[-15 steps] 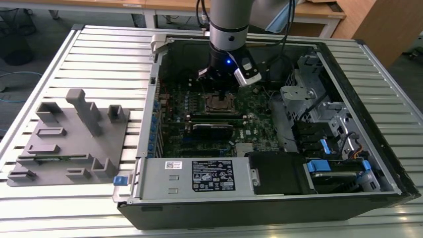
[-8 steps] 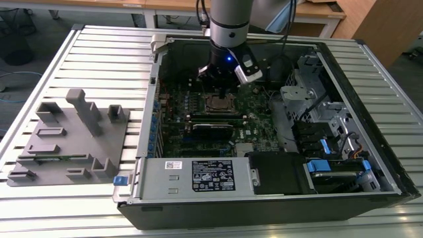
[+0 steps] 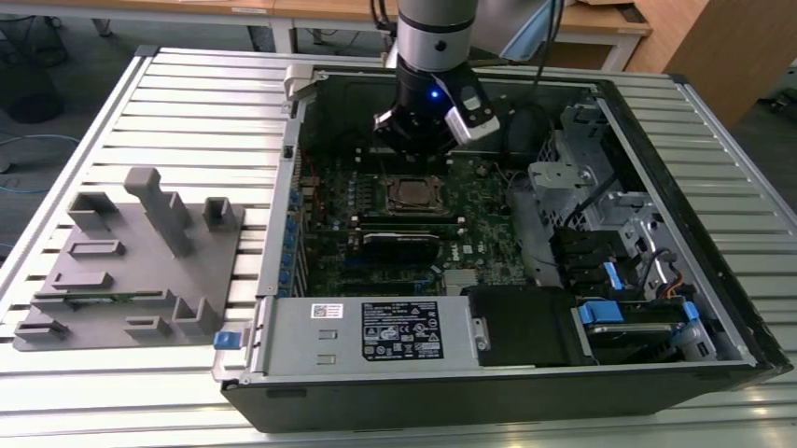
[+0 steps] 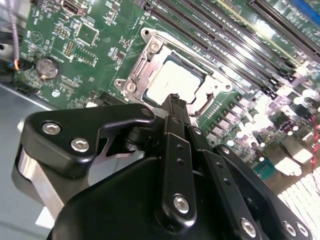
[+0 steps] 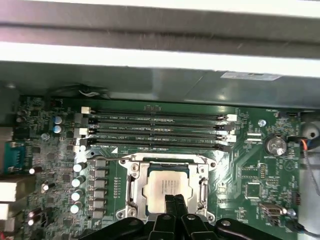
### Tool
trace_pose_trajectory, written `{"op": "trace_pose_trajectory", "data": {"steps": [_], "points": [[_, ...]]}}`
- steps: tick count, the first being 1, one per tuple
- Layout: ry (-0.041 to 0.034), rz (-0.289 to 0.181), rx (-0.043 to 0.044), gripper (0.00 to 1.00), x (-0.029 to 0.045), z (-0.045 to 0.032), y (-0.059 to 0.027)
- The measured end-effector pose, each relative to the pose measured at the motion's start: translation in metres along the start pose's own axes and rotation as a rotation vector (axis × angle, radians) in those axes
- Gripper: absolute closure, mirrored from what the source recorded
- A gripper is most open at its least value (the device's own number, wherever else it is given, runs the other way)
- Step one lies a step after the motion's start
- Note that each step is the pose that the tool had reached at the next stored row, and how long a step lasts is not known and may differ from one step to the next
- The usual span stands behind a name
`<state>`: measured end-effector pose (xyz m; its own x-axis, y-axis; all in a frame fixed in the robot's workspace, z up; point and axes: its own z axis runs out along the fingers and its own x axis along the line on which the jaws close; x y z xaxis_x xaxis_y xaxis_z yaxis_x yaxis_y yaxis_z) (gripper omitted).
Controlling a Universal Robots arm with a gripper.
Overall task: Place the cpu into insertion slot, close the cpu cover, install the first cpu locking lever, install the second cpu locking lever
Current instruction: 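Install the first cpu locking lever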
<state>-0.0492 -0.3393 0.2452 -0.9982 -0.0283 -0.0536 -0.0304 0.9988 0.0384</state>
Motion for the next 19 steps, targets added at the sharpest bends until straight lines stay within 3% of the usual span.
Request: {"op": "trace_pose_trajectory", "data": {"steps": [6, 19], "points": [[0.0000, 0.000, 0.0000, 0.89, -0.0009, -0.0158, 0.0006], [0.0001, 0.000, 0.0008, 0.89, 0.0026, -0.0149, 0.0012]]}}
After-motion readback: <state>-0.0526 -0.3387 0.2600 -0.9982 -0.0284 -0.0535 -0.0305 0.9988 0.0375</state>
